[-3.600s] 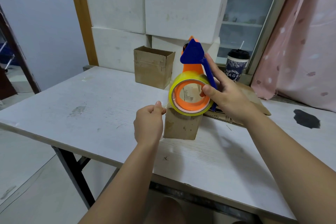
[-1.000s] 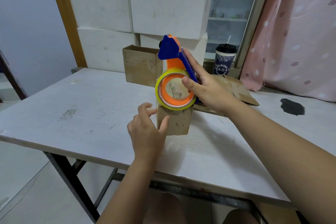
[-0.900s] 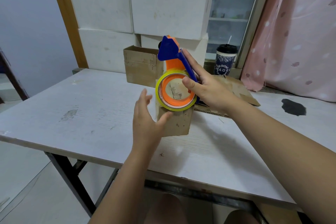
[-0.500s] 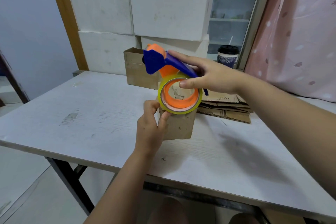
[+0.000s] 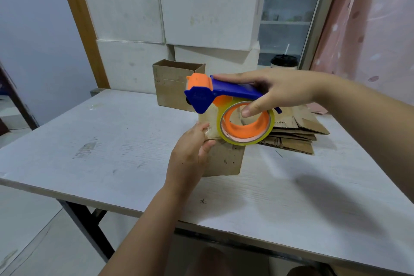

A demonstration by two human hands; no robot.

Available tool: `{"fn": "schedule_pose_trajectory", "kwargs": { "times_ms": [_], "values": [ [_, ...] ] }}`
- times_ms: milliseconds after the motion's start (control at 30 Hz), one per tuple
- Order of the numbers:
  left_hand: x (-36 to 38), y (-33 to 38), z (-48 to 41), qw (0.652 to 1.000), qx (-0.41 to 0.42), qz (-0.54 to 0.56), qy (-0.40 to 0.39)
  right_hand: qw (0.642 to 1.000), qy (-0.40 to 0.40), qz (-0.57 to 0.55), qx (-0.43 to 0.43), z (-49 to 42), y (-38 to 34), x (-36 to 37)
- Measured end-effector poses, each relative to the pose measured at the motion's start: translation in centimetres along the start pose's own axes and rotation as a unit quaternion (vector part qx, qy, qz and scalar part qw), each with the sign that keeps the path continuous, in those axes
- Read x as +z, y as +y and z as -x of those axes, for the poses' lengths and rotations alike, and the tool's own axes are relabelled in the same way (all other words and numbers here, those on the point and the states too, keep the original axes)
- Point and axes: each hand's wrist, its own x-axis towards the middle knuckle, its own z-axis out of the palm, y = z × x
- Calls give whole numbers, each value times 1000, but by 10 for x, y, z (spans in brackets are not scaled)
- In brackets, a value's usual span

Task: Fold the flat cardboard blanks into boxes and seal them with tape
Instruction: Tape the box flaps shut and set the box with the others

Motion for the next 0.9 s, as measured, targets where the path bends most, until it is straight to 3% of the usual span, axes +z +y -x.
{"fn": "schedule_pose_trajectory", "kwargs": {
  "times_ms": [200,567,900],
  "values": [
    [3,0,3,997,26,-71,2,998,59,23,5,3,8,14],
    [3,9,7,999,-29,-32,27,956,221,-192,-32,16,31,49],
    [9,12,7,996,-16,-76,41,962,243,-114,-42,10,22,54]
  ]
}}
